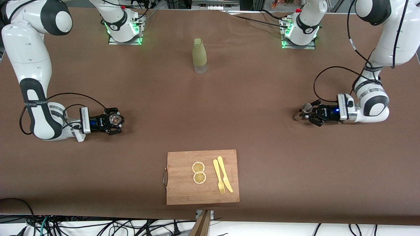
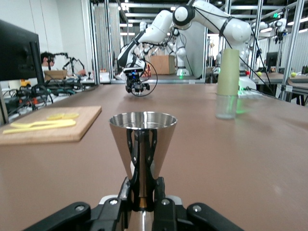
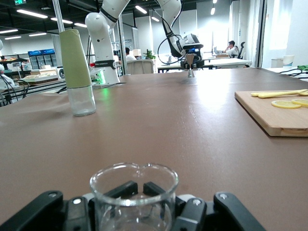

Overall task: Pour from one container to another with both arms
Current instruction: 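Carry the glass cup back with the right gripper while the left gripper returns the jigger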

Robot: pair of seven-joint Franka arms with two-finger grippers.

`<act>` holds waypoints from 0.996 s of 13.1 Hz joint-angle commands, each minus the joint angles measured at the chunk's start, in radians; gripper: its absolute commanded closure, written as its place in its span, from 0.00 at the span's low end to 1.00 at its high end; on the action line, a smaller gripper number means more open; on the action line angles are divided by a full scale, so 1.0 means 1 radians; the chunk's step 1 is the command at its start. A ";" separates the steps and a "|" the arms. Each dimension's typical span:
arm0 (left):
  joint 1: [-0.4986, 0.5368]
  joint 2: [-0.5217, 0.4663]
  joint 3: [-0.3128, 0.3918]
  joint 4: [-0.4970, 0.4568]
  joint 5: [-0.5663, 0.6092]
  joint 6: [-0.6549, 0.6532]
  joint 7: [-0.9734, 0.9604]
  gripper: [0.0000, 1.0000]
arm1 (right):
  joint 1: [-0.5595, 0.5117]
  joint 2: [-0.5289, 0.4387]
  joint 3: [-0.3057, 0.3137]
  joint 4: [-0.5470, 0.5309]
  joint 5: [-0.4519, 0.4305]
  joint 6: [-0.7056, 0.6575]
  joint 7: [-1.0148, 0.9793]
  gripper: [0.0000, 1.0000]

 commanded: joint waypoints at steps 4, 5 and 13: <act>0.095 0.033 0.016 -0.012 0.089 -0.075 0.214 1.00 | -0.031 0.045 0.014 0.019 0.001 -0.020 -0.050 1.00; 0.094 0.044 0.031 -0.010 0.089 -0.087 0.241 1.00 | -0.031 0.048 0.013 0.019 -0.001 -0.017 -0.050 1.00; 0.092 0.093 0.042 0.020 0.123 -0.084 0.323 0.01 | -0.029 0.057 -0.002 0.027 -0.026 -0.009 -0.047 0.00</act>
